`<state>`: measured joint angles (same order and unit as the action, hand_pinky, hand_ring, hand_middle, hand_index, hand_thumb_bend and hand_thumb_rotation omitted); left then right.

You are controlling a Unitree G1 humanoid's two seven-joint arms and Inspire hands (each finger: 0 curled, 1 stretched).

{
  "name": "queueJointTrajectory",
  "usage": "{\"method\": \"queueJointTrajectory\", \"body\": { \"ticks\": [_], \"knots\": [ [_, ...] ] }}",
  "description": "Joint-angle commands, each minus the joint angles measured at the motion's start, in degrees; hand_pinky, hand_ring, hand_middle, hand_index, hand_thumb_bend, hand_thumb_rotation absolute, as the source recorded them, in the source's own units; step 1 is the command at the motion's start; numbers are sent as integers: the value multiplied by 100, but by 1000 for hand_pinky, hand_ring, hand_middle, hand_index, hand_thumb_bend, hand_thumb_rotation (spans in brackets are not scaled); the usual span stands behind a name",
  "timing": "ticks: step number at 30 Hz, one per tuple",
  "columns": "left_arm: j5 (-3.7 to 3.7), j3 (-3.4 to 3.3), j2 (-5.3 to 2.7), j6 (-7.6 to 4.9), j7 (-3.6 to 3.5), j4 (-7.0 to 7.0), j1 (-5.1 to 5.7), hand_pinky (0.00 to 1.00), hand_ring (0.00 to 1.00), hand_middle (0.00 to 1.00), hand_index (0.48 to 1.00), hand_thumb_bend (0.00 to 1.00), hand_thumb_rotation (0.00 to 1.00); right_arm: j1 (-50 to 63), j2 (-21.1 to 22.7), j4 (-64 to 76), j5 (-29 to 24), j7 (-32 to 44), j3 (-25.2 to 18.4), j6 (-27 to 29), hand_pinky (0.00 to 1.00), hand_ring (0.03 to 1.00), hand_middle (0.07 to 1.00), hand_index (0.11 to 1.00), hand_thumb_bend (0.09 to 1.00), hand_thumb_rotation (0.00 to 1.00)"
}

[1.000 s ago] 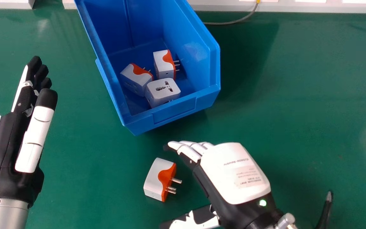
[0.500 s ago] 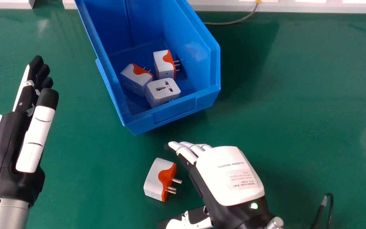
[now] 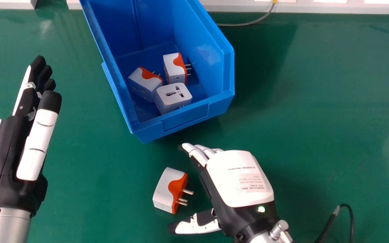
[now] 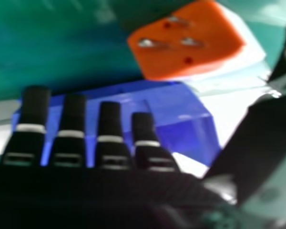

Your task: Pick all objects and put in blue box

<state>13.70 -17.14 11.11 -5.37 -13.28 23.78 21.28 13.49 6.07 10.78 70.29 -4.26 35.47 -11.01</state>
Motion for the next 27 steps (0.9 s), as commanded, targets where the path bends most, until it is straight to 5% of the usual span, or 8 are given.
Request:
{"method": "queueJointTrajectory", "body": {
  "ticks": [1,6,27],
  "knots": [
    [68,-24,0,-25,14,113,-26,1000,1000,1000,983,780,961,-112,-109,-26,-5,-136,61,-67,685,789,835,852,748,392],
    [23,-37,52,-24,-14,88,-54,1000,1000,1000,986,781,966,-253,-154,-219,-44,-162,104,-147,692,787,832,848,750,385],
    [41,-43,-11,-82,-7,58,-81,1000,1000,1000,980,790,962,-642,-227,-812,13,-20,466,-583,671,779,821,809,748,402]
  ]
}}
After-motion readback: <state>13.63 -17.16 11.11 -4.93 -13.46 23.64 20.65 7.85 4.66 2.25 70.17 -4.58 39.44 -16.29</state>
